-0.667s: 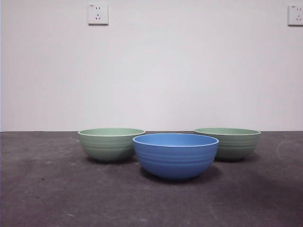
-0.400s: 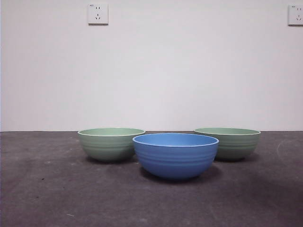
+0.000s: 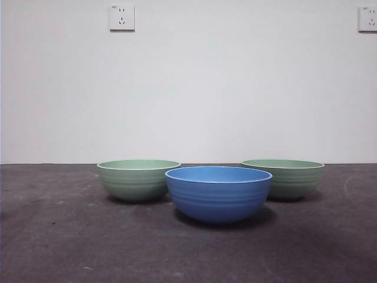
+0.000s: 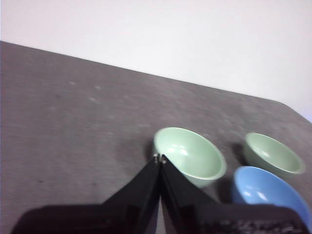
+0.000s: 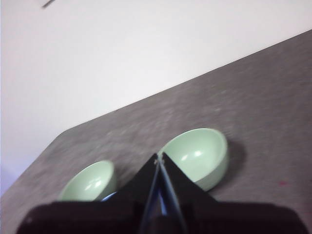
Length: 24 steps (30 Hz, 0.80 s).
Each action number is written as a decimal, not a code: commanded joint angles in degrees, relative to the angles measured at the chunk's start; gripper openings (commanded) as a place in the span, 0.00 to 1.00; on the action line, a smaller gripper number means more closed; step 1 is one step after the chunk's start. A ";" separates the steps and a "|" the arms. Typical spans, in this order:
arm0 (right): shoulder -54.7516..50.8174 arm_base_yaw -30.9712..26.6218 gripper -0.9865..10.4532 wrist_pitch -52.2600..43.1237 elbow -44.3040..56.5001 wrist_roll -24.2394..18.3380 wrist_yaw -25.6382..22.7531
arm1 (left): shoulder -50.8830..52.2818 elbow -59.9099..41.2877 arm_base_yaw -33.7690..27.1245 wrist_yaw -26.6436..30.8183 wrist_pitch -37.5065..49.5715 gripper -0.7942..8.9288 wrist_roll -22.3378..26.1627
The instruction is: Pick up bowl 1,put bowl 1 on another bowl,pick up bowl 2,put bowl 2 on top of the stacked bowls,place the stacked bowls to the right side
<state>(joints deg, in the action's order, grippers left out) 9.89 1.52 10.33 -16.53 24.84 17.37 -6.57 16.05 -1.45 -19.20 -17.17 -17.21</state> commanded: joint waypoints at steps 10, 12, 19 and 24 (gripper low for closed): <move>22.58 0.50 0.08 26.58 -25.90 -17.70 9.77 | -17.07 20.15 -0.11 -15.15 -14.93 0.07 11.65; 25.75 1.03 0.08 31.47 -29.88 -21.07 9.79 | -19.21 22.93 -0.11 -17.31 -17.49 0.07 13.73; 35.17 3.56 0.08 46.18 -42.42 -29.75 9.79 | -25.73 31.71 0.39 -23.85 -28.89 0.07 20.65; 38.05 4.81 0.08 52.09 -46.01 -32.33 9.75 | -27.85 34.12 1.49 -26.23 -35.30 0.07 23.65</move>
<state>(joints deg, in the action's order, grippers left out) 47.88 6.11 62.02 -62.39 -5.43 27.03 -34.41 49.95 -0.23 -44.80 -52.03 4.10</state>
